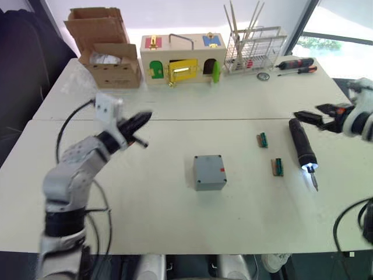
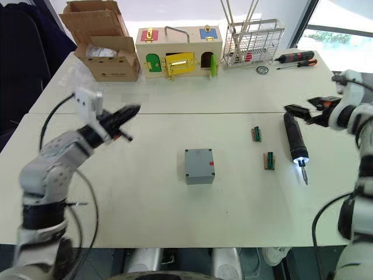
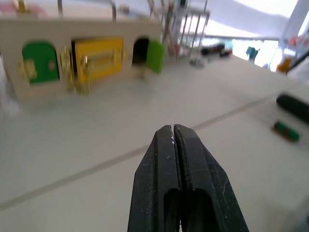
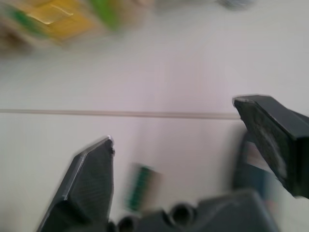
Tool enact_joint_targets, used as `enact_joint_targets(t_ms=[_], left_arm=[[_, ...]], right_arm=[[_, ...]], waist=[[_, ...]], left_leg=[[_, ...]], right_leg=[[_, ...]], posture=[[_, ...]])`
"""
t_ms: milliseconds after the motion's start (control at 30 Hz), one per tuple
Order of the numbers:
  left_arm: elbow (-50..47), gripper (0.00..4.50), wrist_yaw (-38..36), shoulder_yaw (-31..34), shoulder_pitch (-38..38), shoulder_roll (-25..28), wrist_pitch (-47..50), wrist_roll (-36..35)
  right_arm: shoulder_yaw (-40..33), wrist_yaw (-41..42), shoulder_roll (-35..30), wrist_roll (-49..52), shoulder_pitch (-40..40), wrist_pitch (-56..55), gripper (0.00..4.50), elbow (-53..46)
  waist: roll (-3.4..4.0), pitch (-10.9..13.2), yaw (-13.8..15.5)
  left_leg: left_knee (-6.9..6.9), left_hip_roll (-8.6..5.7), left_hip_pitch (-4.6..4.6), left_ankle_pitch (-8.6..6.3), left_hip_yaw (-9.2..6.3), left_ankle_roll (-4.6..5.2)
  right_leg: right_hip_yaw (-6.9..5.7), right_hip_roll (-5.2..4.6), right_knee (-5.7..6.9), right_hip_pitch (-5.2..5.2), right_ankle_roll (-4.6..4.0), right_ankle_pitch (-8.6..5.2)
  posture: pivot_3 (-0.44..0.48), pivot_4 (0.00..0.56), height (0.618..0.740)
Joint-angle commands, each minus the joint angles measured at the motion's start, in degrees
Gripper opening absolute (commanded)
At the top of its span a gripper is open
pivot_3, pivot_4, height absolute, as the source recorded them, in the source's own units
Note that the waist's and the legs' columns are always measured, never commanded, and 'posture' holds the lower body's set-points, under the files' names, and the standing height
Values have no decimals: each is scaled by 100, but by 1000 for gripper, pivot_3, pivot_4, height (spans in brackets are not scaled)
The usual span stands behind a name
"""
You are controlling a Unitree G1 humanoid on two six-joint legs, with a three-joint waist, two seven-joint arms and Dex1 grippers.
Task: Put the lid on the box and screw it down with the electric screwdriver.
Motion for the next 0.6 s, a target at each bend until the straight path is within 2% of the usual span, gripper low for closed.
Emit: enact_joint_targets(t_ms=[33, 167, 200, 333, 467, 600], left_arm=[[-896, 0, -445, 87, 724, 439, 448, -529], [-1291, 0, -268, 350, 1195, 479, 872, -1077], [-1369, 0, -219, 359, 1279, 466, 941, -1176], [-1633, 0, 26, 263, 1592, 301, 1090, -1474], [-1816, 0, 296, 78, 1969, -2, 1093, -1643], [-1942, 0, 569, 1, 2090, -245, 1081, -1854]], right_arm=[[-829, -378, 418, 1122, 1162, 932, 4477, -2185], [-1281, -399, 861, 2321, 2400, 1521, 4477, -3363], [-1291, -334, 871, 2391, 2741, 1535, 4477, -3516], [-1103, 63, 760, 2141, 3901, 1147, 4477, -3674], [-982, 63, 801, 2031, 4365, 853, 4477, -3639], [-822, -45, 860, 2022, 4345, 651, 4477, -3559]], waist=[[7, 8, 48], [-2, 2, 136], [-10, -3, 139], [-15, -9, 153], [-17, -11, 114], [-18, -12, 105]], left_leg=[[9, -3, -1, 1, -3, -1], [37, -14, 1, -5, -21, 12], [37, -13, 11, -23, -23, 43], [26, -12, 45, -32, -22, 66], [26, -12, 44, -26, -12, 58], [26, -12, 54, -33, -12, 69]], right_leg=[[-4, -3, -3, 3, -1, 0], [-2, -25, -14, 20, -28, 3], [-2, -25, -16, 29, -43, 1], [2, -25, -12, 53, -48, -3], [15, -21, -5, 44, -41, -4], [20, -20, -4, 49, -46, -7]], posture=[[0, 150, 728], [0, 150, 728], [0, 150, 728], [0, 150, 728], [0, 150, 728], [0, 150, 728]])
